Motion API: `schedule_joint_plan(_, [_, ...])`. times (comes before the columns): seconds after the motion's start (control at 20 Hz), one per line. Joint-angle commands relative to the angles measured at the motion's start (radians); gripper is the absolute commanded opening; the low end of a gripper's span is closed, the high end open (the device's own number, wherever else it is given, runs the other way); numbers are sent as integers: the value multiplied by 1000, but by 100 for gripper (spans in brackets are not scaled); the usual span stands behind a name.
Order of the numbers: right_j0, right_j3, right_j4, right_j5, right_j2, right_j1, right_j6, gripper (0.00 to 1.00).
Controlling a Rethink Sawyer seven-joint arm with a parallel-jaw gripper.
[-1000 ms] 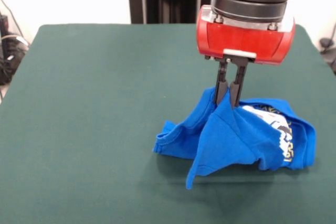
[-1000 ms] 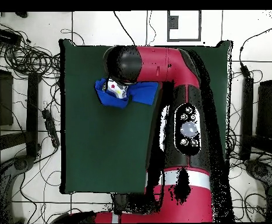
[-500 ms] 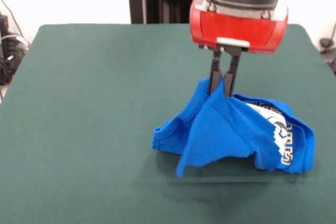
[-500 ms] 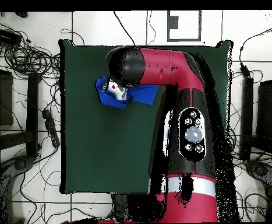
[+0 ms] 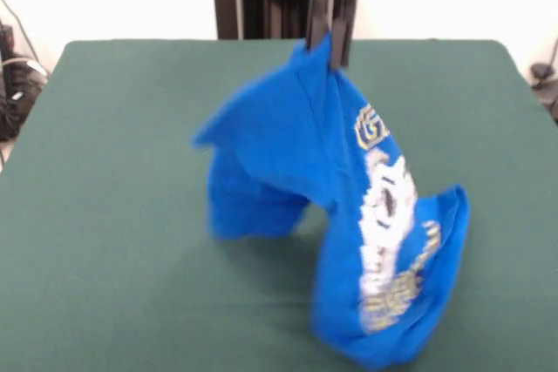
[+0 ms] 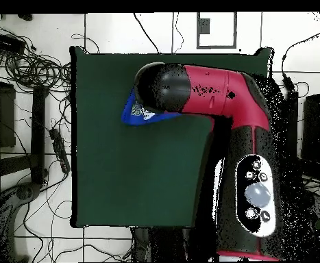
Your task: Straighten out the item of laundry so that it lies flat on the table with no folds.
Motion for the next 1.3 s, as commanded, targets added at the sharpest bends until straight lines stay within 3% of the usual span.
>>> schedule_joint_plan(0.05, [18,182,81,115,69,-178,15,0])
schedule_joint_plan(0.2, [30,191,113,152,55,-235,59,0])
schedule_joint_plan(0.55, [97,141,69,207,-26,-265,158,0])
schedule_joint_plan(1.3, [151,124,65,108,-69,-183,190,0])
